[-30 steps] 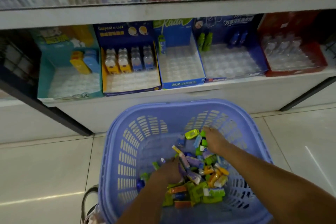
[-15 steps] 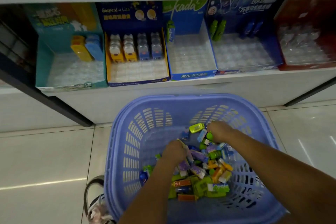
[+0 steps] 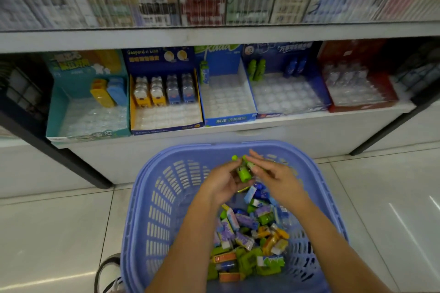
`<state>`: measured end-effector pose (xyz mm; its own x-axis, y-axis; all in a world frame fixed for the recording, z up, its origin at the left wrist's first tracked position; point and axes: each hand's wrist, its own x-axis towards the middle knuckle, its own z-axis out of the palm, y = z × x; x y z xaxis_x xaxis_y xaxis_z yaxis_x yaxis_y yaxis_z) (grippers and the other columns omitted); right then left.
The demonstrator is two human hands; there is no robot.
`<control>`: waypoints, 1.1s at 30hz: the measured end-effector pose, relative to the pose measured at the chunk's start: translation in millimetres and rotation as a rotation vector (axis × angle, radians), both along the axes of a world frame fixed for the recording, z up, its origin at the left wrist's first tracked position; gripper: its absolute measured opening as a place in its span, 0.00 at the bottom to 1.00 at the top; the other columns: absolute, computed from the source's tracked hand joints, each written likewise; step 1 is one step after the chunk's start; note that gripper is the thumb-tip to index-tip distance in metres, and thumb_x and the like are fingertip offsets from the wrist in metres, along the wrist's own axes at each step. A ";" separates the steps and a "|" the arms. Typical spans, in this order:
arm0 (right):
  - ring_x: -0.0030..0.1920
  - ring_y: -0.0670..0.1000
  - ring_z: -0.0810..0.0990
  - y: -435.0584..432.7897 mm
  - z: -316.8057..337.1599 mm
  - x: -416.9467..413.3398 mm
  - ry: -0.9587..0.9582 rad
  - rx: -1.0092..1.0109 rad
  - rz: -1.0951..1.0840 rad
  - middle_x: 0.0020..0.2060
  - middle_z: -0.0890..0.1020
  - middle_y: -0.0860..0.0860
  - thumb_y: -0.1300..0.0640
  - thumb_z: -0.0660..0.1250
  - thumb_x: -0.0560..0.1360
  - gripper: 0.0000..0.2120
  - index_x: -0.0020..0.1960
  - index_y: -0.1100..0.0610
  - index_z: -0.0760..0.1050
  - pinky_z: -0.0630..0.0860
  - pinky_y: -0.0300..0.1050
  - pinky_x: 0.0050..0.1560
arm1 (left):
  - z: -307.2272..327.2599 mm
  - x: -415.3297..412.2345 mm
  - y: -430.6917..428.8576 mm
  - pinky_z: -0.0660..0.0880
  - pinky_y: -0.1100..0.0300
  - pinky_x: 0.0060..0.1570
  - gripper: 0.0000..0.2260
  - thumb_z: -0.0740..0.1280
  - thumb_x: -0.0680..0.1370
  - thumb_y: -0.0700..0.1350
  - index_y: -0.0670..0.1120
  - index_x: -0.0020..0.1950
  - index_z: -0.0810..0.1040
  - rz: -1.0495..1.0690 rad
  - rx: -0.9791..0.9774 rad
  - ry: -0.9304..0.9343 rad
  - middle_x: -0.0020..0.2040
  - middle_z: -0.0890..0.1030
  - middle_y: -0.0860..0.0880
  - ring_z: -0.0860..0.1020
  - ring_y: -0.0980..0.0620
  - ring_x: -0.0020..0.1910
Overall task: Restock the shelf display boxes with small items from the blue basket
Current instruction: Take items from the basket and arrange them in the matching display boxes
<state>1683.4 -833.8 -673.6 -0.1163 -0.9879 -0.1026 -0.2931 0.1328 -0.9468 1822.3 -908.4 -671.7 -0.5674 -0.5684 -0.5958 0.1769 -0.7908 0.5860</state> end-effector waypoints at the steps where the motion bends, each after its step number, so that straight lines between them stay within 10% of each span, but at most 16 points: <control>1: 0.64 0.36 0.72 0.3 3.8 1.0 -0.011 -0.019 -0.041 0.67 0.70 0.39 0.58 0.64 0.78 0.20 0.65 0.40 0.70 0.73 0.33 0.59 | 7.3 0.2 -1.3 0.79 0.52 0.46 0.08 0.57 0.82 0.39 0.39 0.55 0.74 -0.001 -0.028 0.007 0.45 0.79 0.41 0.79 0.46 0.43; 9: 0.46 0.46 0.82 -6.6 40.3 8.6 -0.249 -0.158 -0.284 0.44 0.83 0.49 0.66 0.72 0.70 0.16 0.51 0.47 0.78 0.78 0.38 0.46 | 49.2 -1.8 -3.1 0.81 0.57 0.45 0.04 0.66 0.76 0.35 0.40 0.49 0.79 0.011 -0.394 -0.074 0.44 0.82 0.43 0.81 0.48 0.43; 16: 0.40 0.45 0.81 -15.9 86.3 -18.5 -0.173 -0.070 -0.094 0.44 0.84 0.51 0.62 0.70 0.73 0.11 0.54 0.51 0.79 0.75 0.34 0.35 | 78.7 -3.3 -11.9 0.79 0.56 0.52 0.12 0.67 0.76 0.35 0.40 0.59 0.76 -0.077 -0.601 -0.090 0.49 0.80 0.44 0.80 0.48 0.48; 25: 0.38 0.40 0.82 -76.6 117.4 -70.9 0.080 -0.175 -0.174 0.37 0.84 0.43 0.62 0.75 0.67 0.13 0.50 0.53 0.78 0.76 0.30 0.41 | 100.1 -33.9 -33.0 0.79 0.56 0.53 0.08 0.68 0.77 0.39 0.45 0.56 0.78 0.130 -0.703 -0.173 0.48 0.83 0.46 0.82 0.49 0.50; 33: 0.48 0.51 0.79 -196.0 123.1 -136.7 0.694 -0.207 -0.060 0.49 0.82 0.57 0.63 0.70 0.71 0.10 0.53 0.61 0.78 0.71 0.29 0.44 | 95.7 -46.7 -44.3 0.81 0.61 0.47 0.05 0.66 0.78 0.39 0.48 0.50 0.77 0.130 -0.554 -0.092 0.46 0.80 0.46 0.82 0.49 0.47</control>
<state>1546.7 -1029.8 -550.5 -0.1416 -0.9689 0.2030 -0.8335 0.0061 -0.5525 1775.6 -952.7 -576.0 -0.4316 -0.8715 -0.2328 0.1810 -0.3365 0.9241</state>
